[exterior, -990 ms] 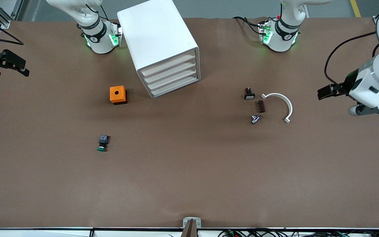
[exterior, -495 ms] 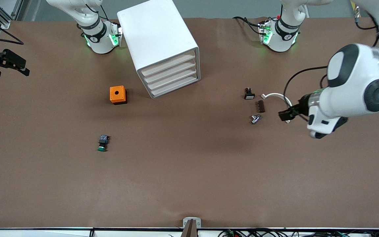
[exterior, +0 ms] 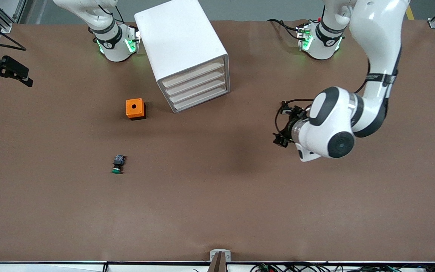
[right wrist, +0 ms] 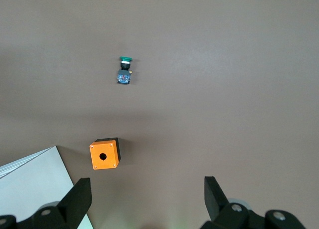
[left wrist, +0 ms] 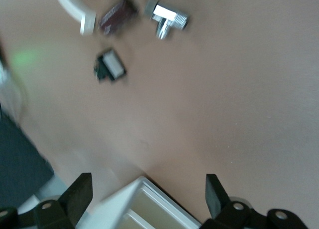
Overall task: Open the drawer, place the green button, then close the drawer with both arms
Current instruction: 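Move the left gripper toward the white cabinet's drawer handle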
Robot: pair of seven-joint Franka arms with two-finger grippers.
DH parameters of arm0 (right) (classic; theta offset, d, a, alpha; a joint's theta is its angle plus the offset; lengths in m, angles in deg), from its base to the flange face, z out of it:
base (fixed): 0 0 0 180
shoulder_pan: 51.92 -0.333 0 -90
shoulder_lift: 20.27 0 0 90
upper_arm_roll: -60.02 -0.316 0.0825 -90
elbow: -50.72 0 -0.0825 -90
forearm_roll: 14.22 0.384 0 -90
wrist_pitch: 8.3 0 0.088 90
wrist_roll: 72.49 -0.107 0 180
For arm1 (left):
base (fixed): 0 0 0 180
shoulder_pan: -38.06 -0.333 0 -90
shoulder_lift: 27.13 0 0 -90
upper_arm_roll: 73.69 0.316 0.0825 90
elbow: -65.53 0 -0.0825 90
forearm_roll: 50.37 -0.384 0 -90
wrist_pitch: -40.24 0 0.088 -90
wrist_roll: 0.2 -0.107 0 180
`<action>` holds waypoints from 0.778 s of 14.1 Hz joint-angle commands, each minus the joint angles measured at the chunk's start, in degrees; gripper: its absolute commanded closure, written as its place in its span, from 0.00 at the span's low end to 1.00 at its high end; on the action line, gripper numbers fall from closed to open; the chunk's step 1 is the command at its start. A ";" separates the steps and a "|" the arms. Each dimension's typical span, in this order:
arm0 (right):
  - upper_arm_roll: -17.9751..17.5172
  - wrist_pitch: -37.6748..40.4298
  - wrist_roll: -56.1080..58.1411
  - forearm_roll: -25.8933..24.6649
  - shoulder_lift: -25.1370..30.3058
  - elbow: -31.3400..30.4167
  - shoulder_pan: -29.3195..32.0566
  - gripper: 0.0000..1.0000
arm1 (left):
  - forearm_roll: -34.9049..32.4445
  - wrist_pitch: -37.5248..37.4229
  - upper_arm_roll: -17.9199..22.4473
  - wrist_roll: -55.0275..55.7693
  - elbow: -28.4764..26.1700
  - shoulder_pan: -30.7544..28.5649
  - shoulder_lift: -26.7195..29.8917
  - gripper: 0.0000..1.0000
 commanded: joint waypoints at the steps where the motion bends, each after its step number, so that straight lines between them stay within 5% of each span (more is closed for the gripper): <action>1: 0.05 -0.13 0.03 -0.26 -2.40 0.99 0.19 0.00 | 2.02 -1.10 0.31 8.17 2.47 0.95 -1.79 0.00; 5: 0.23 -4.08 0.56 -0.43 -13.02 3.80 0.53 0.00 | 6.91 -5.14 0.22 9.92 1.68 2.53 -5.03 0.00; 8: 0.40 -4.96 0.04 -1.57 -16.29 4.07 2.47 0.00 | 18.60 -4.89 0.31 16.51 1.95 4.10 -9.69 0.00; 11: 0.05 -12.40 -9.67 -1.05 -17.53 -0.48 0.29 0.00 | 23.27 -3.49 0.31 22.13 2.03 8.14 -13.03 0.00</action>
